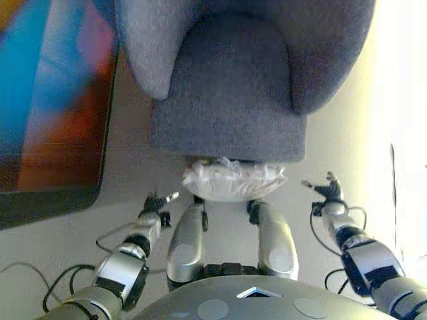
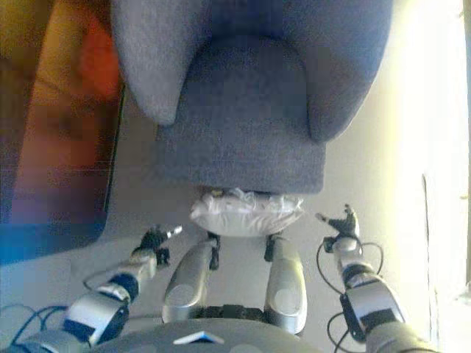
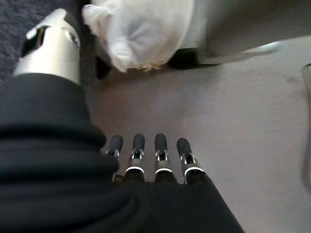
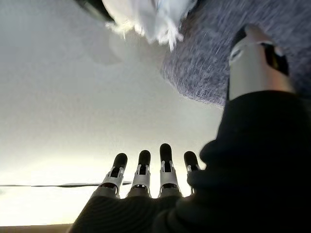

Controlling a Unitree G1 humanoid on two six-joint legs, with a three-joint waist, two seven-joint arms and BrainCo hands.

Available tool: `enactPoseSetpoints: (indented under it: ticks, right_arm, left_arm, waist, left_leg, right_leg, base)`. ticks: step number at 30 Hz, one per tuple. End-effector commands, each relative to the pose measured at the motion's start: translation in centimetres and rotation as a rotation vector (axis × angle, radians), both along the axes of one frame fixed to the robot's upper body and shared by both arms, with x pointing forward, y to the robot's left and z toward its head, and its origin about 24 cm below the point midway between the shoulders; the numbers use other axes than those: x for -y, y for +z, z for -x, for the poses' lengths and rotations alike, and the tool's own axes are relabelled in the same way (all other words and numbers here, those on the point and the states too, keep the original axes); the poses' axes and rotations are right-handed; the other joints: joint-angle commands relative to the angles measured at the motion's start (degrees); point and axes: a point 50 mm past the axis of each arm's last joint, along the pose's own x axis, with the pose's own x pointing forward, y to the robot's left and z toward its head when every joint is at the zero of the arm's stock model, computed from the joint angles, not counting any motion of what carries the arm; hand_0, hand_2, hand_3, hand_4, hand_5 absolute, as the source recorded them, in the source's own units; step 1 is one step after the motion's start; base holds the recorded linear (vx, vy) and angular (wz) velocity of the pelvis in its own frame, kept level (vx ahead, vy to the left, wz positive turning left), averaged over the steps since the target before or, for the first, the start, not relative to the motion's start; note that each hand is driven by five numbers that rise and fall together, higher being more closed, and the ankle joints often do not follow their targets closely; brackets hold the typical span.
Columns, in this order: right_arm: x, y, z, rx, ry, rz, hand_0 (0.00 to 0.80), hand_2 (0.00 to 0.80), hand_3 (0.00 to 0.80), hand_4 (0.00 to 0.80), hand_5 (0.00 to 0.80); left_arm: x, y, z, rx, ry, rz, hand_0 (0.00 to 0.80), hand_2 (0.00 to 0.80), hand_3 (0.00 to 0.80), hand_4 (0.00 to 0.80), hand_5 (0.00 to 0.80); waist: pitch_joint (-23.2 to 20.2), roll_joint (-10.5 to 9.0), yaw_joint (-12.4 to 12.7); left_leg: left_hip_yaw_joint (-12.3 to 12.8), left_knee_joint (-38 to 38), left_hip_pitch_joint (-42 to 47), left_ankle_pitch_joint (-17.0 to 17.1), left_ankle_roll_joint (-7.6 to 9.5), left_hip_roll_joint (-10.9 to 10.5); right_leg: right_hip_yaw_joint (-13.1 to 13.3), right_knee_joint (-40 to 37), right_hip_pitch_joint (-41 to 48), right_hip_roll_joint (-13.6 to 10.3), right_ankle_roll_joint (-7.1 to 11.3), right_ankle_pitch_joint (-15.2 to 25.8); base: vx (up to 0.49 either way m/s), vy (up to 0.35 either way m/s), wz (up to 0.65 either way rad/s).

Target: Pick up the cushion and take it to the sofa

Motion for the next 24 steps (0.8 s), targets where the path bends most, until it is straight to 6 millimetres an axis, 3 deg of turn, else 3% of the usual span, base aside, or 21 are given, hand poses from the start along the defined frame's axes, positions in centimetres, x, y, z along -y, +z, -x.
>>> enactPoseSetpoints:
  ticks: [1, 5, 12, 24]
  right_arm:
    - [-0.9, 2.0, -2.0, 0.062, 0.058, 0.071, 0.000, 0.000, 0.000, 0.000, 0.000]
    - [-0.7, 4.6, -3.9, 0.121, 0.113, 0.128, 0.000, 0.000, 0.000, 0.000, 0.000]
    - [1.0, 8.9, -6.0, 0.178, 0.160, 0.277, 0.000, 0.000, 0.000, 0.000, 0.000]
    - [2.1, 18.3, -9.9, 0.352, 0.231, 0.491, 0.000, 0.000, 0.000, 0.000, 0.000]
  left_arm:
    - [-0.7, 2.1, -1.7, 0.113, -0.003, -0.082, 0.000, 0.000, 0.000, 0.000, 0.000]
    - [0.3, 5.3, -4.7, 0.252, -0.087, -0.159, 0.000, 0.000, 0.000, 0.000, 0.000]
    - [-0.6, 10.5, -8.6, 0.401, -0.158, -0.239, 0.000, 0.000, 0.000, 0.000, 0.000]
    - [-2.3, 17.0, -11.9, 0.570, -0.211, -0.280, 0.000, 0.000, 0.000, 0.000, 0.000]
  waist:
    - [2.6, -1.64, -0.4]
    - [5.0, -1.38, -1.5]
    - [5.0, -1.44, -1.9]
    - [5.0, -1.10, -2.5]
  left_leg:
    - [0.4, 4.9, -6.4, -2.6, 2.25, -1.6]
    - [-0.1, 6.3, -12.8, -1.8, 2.24, -1.8]
    - [-1.6, 10.1, -25.8, -1.3, 2.44, -0.6]
    - [-4.4, 15.9, -43.9, -2.8, 1.93, -1.4]
  right_leg:
    - [1.7, -7.0, 0.6, -1.7, 3.77, 4.0]
    - [2.1, -5.1, -6.2, -0.7, 3.36, 4.5]
    - [3.3, 1.7, -19.2, 0.3, 3.08, 3.4]
    - [5.4, 5.5, -36.3, 1.1, 2.60, 4.0]
  base:
    - [-0.100, 0.026, 0.00]
    - [-0.074, 0.035, -0.03]
    - [-0.051, -0.011, 0.01]
    - [-0.017, 0.001, 0.00]
